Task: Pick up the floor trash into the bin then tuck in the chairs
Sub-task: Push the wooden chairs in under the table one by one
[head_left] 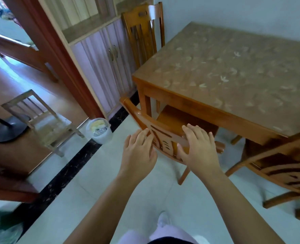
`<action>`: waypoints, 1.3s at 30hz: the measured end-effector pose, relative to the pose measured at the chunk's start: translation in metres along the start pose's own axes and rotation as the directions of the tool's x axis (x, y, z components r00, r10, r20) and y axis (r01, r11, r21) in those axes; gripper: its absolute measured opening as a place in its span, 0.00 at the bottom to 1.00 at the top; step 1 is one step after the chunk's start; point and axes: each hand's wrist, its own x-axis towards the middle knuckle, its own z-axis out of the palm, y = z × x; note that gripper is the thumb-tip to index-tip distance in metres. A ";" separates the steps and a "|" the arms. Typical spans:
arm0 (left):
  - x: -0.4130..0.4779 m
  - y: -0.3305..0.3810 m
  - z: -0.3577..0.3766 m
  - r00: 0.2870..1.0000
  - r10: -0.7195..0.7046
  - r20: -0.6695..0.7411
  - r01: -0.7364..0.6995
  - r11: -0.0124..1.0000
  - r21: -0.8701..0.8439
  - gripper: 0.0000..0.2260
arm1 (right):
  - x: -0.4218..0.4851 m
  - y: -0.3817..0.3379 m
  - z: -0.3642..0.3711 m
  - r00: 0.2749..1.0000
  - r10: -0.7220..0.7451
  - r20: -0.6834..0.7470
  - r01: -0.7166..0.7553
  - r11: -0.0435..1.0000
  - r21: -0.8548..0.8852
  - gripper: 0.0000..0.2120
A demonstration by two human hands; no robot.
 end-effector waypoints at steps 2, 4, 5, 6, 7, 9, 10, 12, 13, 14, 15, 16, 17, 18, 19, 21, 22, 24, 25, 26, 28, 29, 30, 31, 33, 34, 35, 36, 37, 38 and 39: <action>0.015 -0.004 0.006 0.999 0.038 0.015 -0.038 0.999 0.016 0.20 | 0.013 0.000 0.005 0.999 0.013 0.031 -0.013 1.000 0.005 0.26; 0.031 -0.009 0.011 0.996 0.079 0.028 -0.080 0.997 0.008 0.20 | 0.024 -0.002 0.012 0.998 0.010 0.060 -0.010 1.000 0.005 0.27; 0.039 -0.012 0.014 0.994 0.099 0.040 -0.099 0.995 -0.007 0.20 | 0.029 -0.004 0.016 0.998 0.006 0.069 -0.006 1.000 -0.001 0.27; 0.047 -0.015 0.017 0.992 0.114 0.055 -0.113 0.993 -0.018 0.20 | 0.034 -0.006 0.021 0.997 0.004 0.071 -0.004 1.000 -0.003 0.27; 0.055 -0.019 0.021 0.989 0.126 0.076 -0.125 0.992 -0.021 0.20 | 0.039 -0.007 0.025 0.998 0.005 0.064 -0.005 1.000 0.005 0.27; 0.070 -0.026 0.028 0.980 0.158 0.122 -0.156 0.987 -0.024 0.19 | 0.048 -0.010 0.030 0.998 0.020 0.051 -0.021 0.999 0.024 0.27; 0.077 -0.030 0.031 0.972 0.181 0.148 -0.179 0.983 -0.030 0.19 | 0.053 -0.011 0.031 0.998 0.027 0.058 -0.028 0.999 0.017 0.27; 0.092 -0.038 0.034 0.951 0.240 0.197 -0.235 0.971 -0.048 0.20 | 0.062 -0.013 0.035 0.996 0.039 0.079 -0.038 0.999 -0.006 0.27; 0.099 -0.042 0.036 0.937 0.268 0.223 -0.259 0.963 -0.070 0.20 | 0.066 -0.014 0.036 0.996 0.044 0.083 -0.044 0.999 -0.002 0.27; 0.105 -0.046 0.036 0.923 0.296 0.246 -0.280 0.955 -0.098 0.20 | 0.070 -0.016 0.038 0.996 0.048 0.077 -0.049 0.999 0.010 0.26; 0.110 -0.049 0.037 0.909 0.330 0.255 -0.309 0.943 -0.122 0.19 | 0.074 -0.017 0.040 0.997 0.048 0.063 -0.049 0.999 0.022 0.25; 0.115 -0.053 0.040 0.894 0.374 0.248 -0.350 0.927 -0.136 0.19 | 0.076 -0.019 0.042 0.997 0.052 0.057 -0.054 0.998 0.030 0.25; 0.120 -0.057 0.043 0.874 0.422 0.240 -0.397 0.906 -0.147 0.18 | 0.078 -0.021 0.045 0.997 0.060 0.058 -0.062 0.997 0.037 0.24; 0.125 -0.061 0.046 0.854 0.464 0.234 -0.437 0.885 -0.161 0.18 | 0.080 -0.023 0.048 0.996 0.067 0.055 -0.069 0.997 0.042 0.23; 0.129 -0.064 0.049 0.838 0.497 0.226 -0.467 0.867 -0.176 0.18 | 0.081 -0.025 0.052 0.996 0.073 0.043 -0.075 0.996 0.047 0.22; 0.138 -0.069 0.054 0.812 0.540 0.221 -0.507 0.840 -0.191 0.16 | 0.081 -0.030 0.057 0.994 0.105 0.020 -0.107 0.991 0.076 0.19; 0.141 -0.070 0.055 0.800 0.559 0.217 -0.525 0.828 -0.198 0.15 | 0.080 -0.031 0.059 0.993 0.120 0.008 -0.120 0.988 0.096 0.17; 0.145 -0.068 0.053 0.772 0.591 0.232 -0.554 0.806 -0.211 0.14 | 0.078 -0.034 0.060 0.991 0.134 -0.008 -0.133 0.985 0.111 0.14; 0.148 -0.067 0.053 0.753 0.606 0.255 -0.569 0.795 -0.208 0.15 | 0.078 -0.035 0.059 0.989 0.147 -0.013 -0.144 0.983 0.114 0.14; 0.151 -0.068 0.055 0.743 0.615 0.265 -0.581 0.789 -0.200 0.15 | 0.079 -0.036 0.058 0.986 0.167 -0.013 -0.164 0.980 0.117 0.15; 0.158 -0.068 0.056 0.733 0.620 0.280 -0.592 0.784 -0.188 0.15 | 0.082 -0.038 0.055 0.979 0.201 0.024 -0.202 0.974 0.100 0.15; 0.162 -0.068 0.056 0.726 0.623 0.291 -0.594 0.781 -0.190 0.15 | 0.084 -0.039 0.055 0.977 0.209 0.049 -0.212 0.975 0.074 0.15; 0.165 -0.067 0.056 0.716 0.628 0.304 -0.598 0.777 -0.196 0.15 | 0.087 -0.040 0.055 0.973 0.217 0.076 -0.221 0.974 0.043 0.15; 0.168 -0.067 0.056 0.705 0.637 0.311 -0.608 0.769 -0.198 0.15 | 0.090 -0.041 0.055 0.969 0.226 0.098 -0.229 0.973 0.019 0.15; 0.170 -0.069 0.057 0.679 0.661 0.319 -0.637 0.746 -0.192 0.15 | 0.096 -0.044 0.055 0.957 0.256 0.137 -0.260 0.965 0.014 0.16; 0.170 -0.070 0.058 0.667 0.674 0.319 -0.651 0.735 -0.191 0.15 | 0.099 -0.045 0.055 0.950 0.272 0.157 -0.281 0.959 0.040 0.16; 0.170 -0.073 0.058 0.659 0.683 0.315 -0.659 0.726 -0.196 0.14 | 0.102 -0.046 0.054 0.943 0.285 0.173 -0.300 0.951 0.072 0.16; 0.169 -0.075 0.059 0.657 0.688 0.310 -0.658 0.723 -0.210 0.13 | 0.105 -0.047 0.053 0.937 0.295 0.188 -0.317 0.943 0.100 0.15; 0.169 -0.076 0.059 0.657 0.691 0.301 -0.654 0.721 -0.228 0.13 | 0.107 -0.047 0.052 0.934 0.300 0.197 -0.326 0.938 0.119 0.14; 0.170 -0.077 0.060 0.656 0.696 0.293 -0.653 0.718 -0.242 0.13 | 0.109 -0.047 0.051 0.933 0.301 0.197 -0.329 0.936 0.128 0.13; 0.171 -0.078 0.060 0.654 0.700 0.286 -0.655 0.713 -0.249 0.13 | 0.110 -0.047 0.051 0.933 0.303 0.196 -0.330 0.935 0.127 0.13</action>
